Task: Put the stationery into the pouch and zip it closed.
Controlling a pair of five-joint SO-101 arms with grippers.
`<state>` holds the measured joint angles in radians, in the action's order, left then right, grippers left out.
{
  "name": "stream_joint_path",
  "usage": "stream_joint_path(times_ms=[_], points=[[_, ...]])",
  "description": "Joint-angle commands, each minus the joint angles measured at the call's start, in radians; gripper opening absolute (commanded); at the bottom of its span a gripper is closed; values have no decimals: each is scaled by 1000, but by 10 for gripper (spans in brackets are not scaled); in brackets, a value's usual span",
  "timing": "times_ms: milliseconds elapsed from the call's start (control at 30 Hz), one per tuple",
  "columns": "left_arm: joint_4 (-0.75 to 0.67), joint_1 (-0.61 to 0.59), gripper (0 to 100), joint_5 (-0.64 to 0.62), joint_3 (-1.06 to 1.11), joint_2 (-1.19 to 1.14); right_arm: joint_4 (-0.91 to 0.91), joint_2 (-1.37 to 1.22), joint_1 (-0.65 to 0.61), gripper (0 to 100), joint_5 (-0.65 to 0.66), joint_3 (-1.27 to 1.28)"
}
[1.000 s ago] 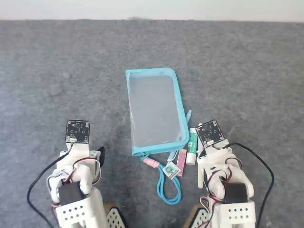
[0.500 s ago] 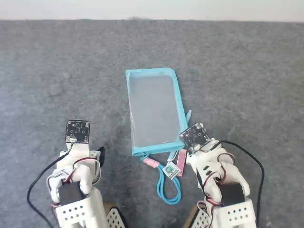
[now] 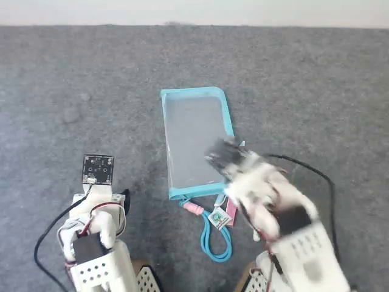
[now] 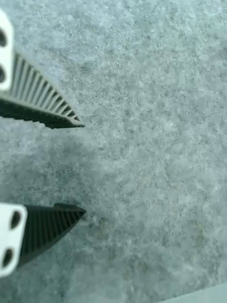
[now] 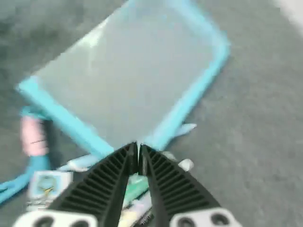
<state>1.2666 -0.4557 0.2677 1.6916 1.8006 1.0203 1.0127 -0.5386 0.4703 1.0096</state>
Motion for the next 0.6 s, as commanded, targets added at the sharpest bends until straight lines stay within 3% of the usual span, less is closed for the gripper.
stream_joint_path(times_ms=[0,267,367,567], points=[[-5,-9,247,15,-8,20,51,-398,-154,9,-83,-302],[-5,-11,247,15,-8,20,117,-737,-403,11,-161,-468],[-5,-11,247,15,-8,20,134,-754,-423,16,-181,-454],[-5,-9,247,15,-8,20,122,-759,-424,130,-245,-405]])
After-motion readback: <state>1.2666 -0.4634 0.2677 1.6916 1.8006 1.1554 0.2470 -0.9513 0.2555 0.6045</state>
